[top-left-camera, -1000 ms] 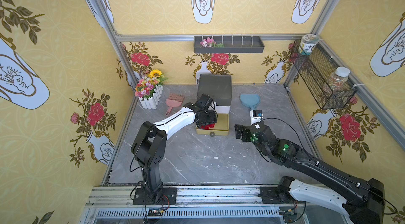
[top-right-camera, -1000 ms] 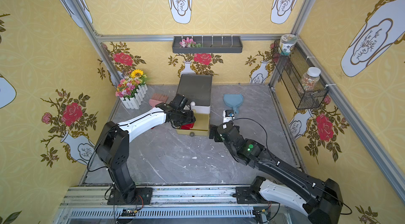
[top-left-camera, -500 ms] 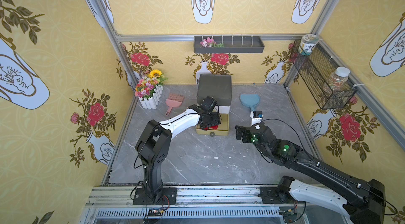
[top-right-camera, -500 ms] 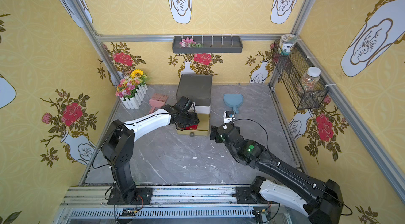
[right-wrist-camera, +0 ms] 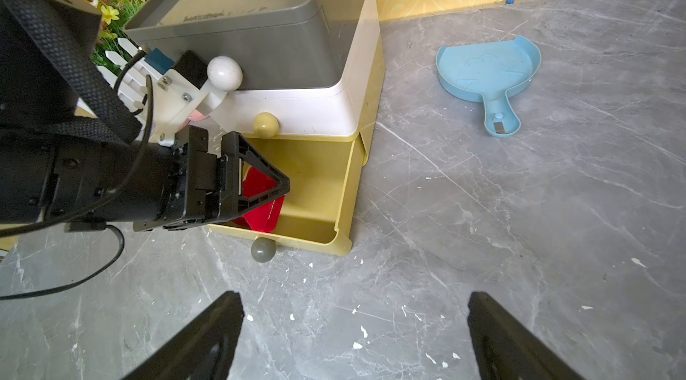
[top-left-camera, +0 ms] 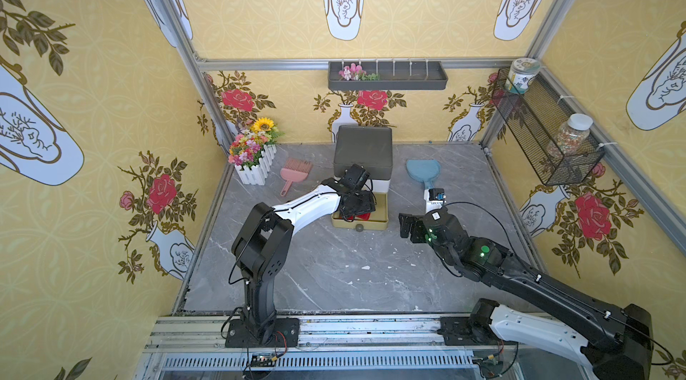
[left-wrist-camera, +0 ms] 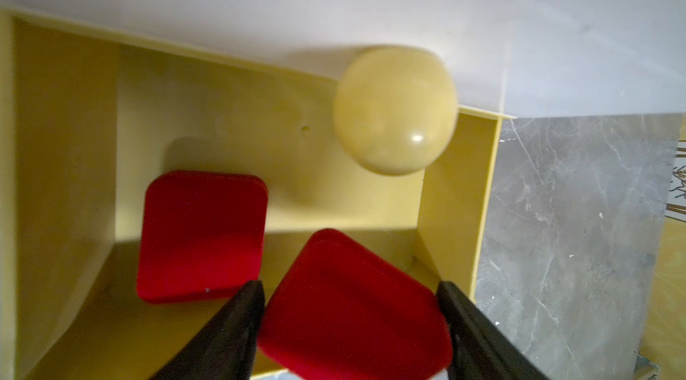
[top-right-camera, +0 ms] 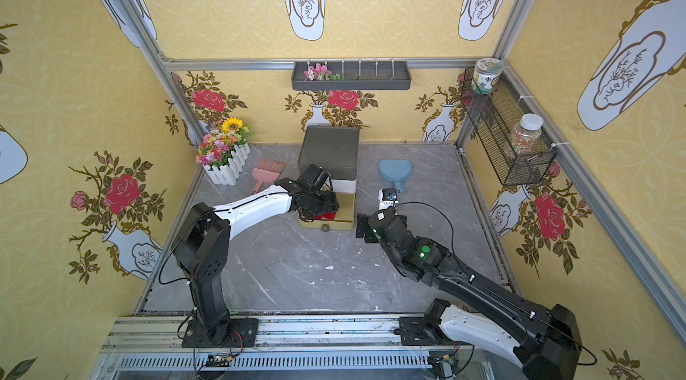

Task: Place the brooch boxes into the drawer by color
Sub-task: Place the brooch box in the drawer.

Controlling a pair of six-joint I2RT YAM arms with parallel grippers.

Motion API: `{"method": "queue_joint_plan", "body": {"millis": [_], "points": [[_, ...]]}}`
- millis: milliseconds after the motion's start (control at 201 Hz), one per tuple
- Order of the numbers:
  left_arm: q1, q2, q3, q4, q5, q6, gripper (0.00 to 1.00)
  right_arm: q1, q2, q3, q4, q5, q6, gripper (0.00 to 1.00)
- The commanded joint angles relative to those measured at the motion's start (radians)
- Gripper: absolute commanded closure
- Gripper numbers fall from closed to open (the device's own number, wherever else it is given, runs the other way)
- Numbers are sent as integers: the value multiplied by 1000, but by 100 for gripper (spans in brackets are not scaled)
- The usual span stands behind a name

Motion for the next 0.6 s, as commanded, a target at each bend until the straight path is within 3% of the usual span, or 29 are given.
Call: {"method": "queue_joint_plan", "body": {"millis": [0, 368, 598], "points": [[0, 7, 9, 29, 2, 13, 20, 2, 4, -1, 6, 6, 10, 2], [0, -6, 38, 18, -12, 27, 17, 1, 16, 14, 4, 0, 6, 2], [1, -110, 67, -67, -115, 58, 15, 11, 37, 23, 16, -5, 6, 2]]}}
